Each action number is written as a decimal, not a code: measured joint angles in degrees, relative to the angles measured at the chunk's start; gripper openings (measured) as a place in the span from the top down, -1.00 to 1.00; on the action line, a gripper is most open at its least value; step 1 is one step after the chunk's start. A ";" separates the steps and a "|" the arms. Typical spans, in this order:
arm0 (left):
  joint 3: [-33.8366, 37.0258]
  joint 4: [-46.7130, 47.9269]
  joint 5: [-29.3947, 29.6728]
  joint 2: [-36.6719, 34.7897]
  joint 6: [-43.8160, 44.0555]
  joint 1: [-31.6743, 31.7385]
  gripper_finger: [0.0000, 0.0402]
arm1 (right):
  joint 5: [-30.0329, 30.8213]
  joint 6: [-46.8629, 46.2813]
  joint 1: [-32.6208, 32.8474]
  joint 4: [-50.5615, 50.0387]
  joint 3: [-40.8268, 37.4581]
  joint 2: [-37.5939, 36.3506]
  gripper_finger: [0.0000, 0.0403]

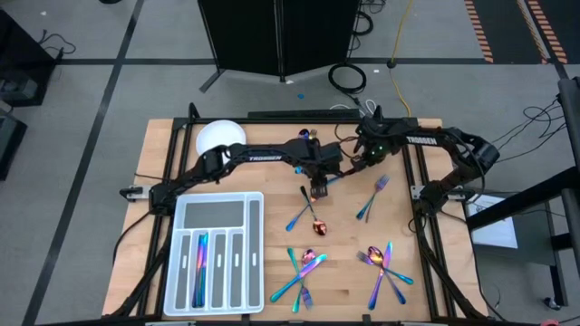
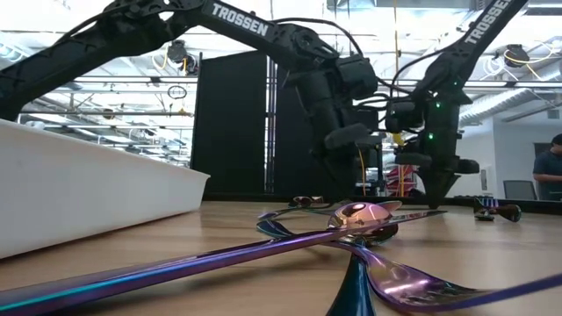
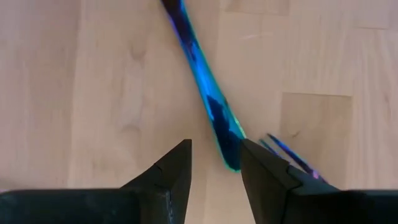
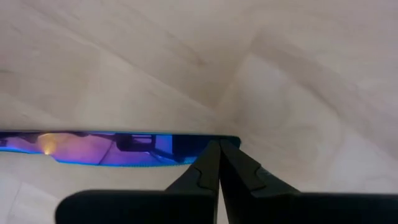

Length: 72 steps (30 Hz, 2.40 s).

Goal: Sort silverware
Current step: Put the iridescent blue knife in the silverware tray

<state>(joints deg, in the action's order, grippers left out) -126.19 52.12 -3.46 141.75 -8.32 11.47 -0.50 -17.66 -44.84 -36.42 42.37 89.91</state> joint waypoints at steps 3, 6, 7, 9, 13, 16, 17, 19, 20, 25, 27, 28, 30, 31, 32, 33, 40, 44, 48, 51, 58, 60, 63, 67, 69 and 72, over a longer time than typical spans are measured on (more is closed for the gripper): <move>0.00 -1.29 0.02 0.22 0.32 -0.77 0.31 | -0.05 -0.94 0.54 0.05 -0.03 0.02 1.00; 0.00 -1.22 0.62 0.37 0.50 -1.86 0.22 | 0.51 -1.49 0.68 0.56 -0.06 0.02 1.00; 0.01 -1.54 1.58 0.37 0.49 -2.25 0.17 | 0.51 -1.66 0.66 0.64 -0.07 0.04 1.00; 0.00 -2.62 3.85 0.39 0.91 -2.89 0.08 | 0.54 -1.83 0.65 0.76 -0.09 0.05 1.00; 0.02 -4.27 7.21 0.44 3.38 -3.35 -0.08 | 1.32 -2.78 0.42 0.69 -0.09 0.07 1.00; 0.00 -4.76 11.19 1.08 3.70 -3.31 -0.15 | 1.48 -3.53 -0.16 0.67 -0.09 0.09 1.00; 0.04 -4.41 11.65 1.18 4.44 -3.24 -0.16 | 1.44 -3.61 -0.31 0.67 -0.09 0.09 1.00; 0.13 -3.87 10.88 1.22 6.23 -2.78 -0.17 | 1.54 -3.79 -0.44 0.51 -0.09 0.09 1.00; 0.10 -4.11 9.42 1.46 6.84 -2.54 -0.17 | 1.58 -3.79 -0.44 0.47 -0.09 0.09 1.00; 0.11 -3.69 7.52 2.67 8.34 -2.06 -0.18 | 1.69 -3.75 -0.50 0.47 -0.09 0.09 1.00; 0.11 -3.66 7.50 2.73 9.41 -2.10 -0.18 | 1.71 -3.48 -0.50 0.57 -0.09 0.09 1.00; 0.11 -3.68 7.48 2.64 9.51 -2.12 -0.18 | 1.72 -3.43 -0.50 0.61 -0.09 0.09 1.00; 0.10 -3.68 7.53 2.60 9.52 -2.12 -0.18 | 1.73 -3.27 -0.50 0.65 -0.09 0.09 1.00; 0.11 -3.66 7.97 2.60 9.56 -2.14 -0.18 | 1.71 -3.27 -0.52 0.65 -0.09 0.09 1.00; 0.11 -3.57 8.97 2.60 9.63 -2.15 -0.17 | 1.73 -3.22 -0.52 0.65 -0.09 0.09 1.00; 0.11 -3.47 10.13 2.60 10.19 -2.12 -0.17 | 1.73 -3.19 -0.52 0.65 -0.09 0.09 1.00; 0.02 -0.86 7.23 3.00 12.55 -1.18 -0.17 | 1.76 -2.81 -0.52 0.67 -0.10 0.11 1.00; -0.28 0.10 5.03 3.79 12.57 -0.55 -0.17 | 1.76 -2.70 -0.52 0.64 -0.11 0.11 1.00; -0.28 0.43 5.01 3.90 12.57 -0.33 -0.17 | 1.80 -2.68 -0.46 0.60 -0.09 0.11 1.00; -0.24 0.30 5.03 3.96 12.54 -0.31 -0.16 | 1.78 -2.62 -0.46 0.60 -0.09 0.11 1.00; -0.13 0.16 5.20 4.08 11.99 -0.35 0.07 | 1.80 -2.23 -0.46 0.63 -0.09 0.11 1.00; -0.11 -0.22 5.28 4.09 11.93 -0.35 0.17 | 1.82 -2.21 -0.46 0.65 -0.09 0.11 1.00; -0.09 -0.46 5.53 4.09 11.89 -0.33 0.34 | 1.85 -2.19 -0.46 0.69 -0.09 0.11 1.00; -0.07 -0.60 5.85 4.09 11.87 -0.26 0.54 | 1.91 -2.00 -0.45 0.71 -0.09 0.11 1.00; -0.07 -0.66 6.37 4.09 11.12 -0.25 0.61 | 1.91 -2.00 -0.44 0.71 -0.09 0.11 1.00; -0.04 -0.66 7.56 4.09 11.00 -0.33 0.68 | 1.91 -2.00 -0.45 0.74 -0.09 0.11 1.00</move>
<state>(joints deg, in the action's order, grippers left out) -126.23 51.46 4.09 145.84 2.68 11.14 1.41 -19.66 -45.29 -35.68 42.28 90.02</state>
